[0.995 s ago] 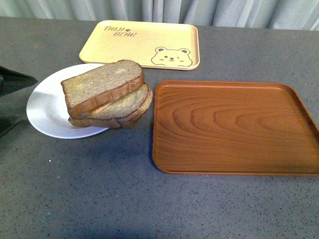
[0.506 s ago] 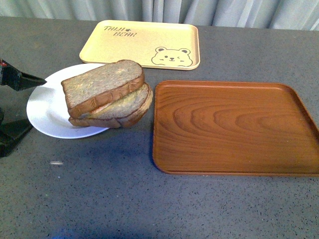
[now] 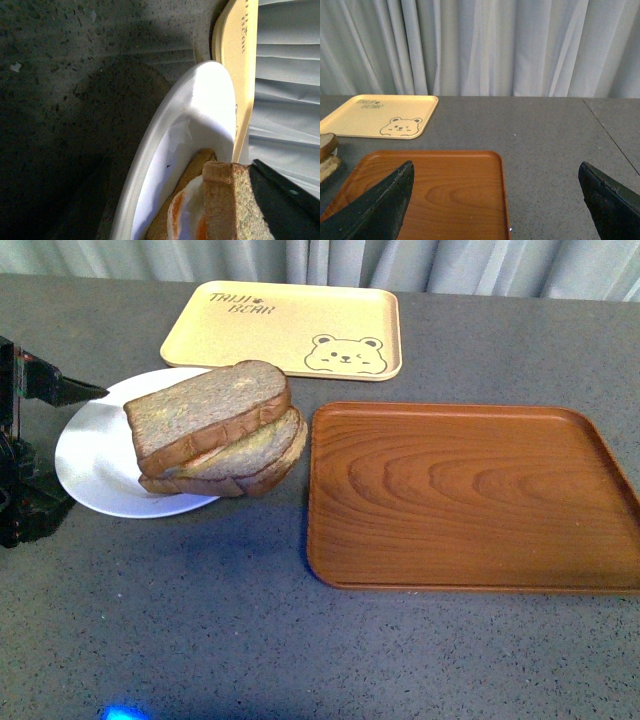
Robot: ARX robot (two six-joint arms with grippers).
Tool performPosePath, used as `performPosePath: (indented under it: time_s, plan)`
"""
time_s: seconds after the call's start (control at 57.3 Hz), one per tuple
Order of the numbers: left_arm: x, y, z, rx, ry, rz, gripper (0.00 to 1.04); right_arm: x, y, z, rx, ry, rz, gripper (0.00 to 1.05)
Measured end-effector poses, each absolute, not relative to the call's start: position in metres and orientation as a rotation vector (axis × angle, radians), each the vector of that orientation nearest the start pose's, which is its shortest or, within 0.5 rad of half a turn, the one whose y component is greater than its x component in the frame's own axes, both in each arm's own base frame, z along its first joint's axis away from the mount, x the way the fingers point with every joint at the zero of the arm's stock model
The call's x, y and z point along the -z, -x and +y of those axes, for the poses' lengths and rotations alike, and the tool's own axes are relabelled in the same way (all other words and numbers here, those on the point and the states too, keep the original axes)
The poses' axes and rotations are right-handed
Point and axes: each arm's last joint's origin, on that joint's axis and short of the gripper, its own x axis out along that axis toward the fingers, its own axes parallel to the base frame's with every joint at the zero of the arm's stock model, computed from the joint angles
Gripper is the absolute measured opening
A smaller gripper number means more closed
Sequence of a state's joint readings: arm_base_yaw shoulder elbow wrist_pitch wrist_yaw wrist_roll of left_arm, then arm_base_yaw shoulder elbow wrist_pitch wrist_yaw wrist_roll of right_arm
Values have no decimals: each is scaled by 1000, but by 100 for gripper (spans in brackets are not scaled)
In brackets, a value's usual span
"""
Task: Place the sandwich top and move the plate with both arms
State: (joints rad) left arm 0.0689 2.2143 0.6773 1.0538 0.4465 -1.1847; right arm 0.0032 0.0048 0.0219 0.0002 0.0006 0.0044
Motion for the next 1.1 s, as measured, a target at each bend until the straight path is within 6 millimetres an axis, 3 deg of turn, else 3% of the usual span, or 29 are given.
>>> performPosePath:
  time_s: [0.419, 0.506, 0.855, 1.099]
  plan:
    - [-27, -329, 9, 56, 1276, 640, 14, -171, -97, 0, -3, -4, -17, 96]
    - [-27, -328, 8, 72, 1257, 642, 4, -171, -97, 0, -3, -4, -17, 96]
    - [-35, -318, 6, 68, 1315, 661, 3, -171, -97, 0, -3, -4, -17, 96]
    - [-75, -335, -12, 192, 1252, 630, 3, -171, -97, 0, -3, -4, -17, 96]
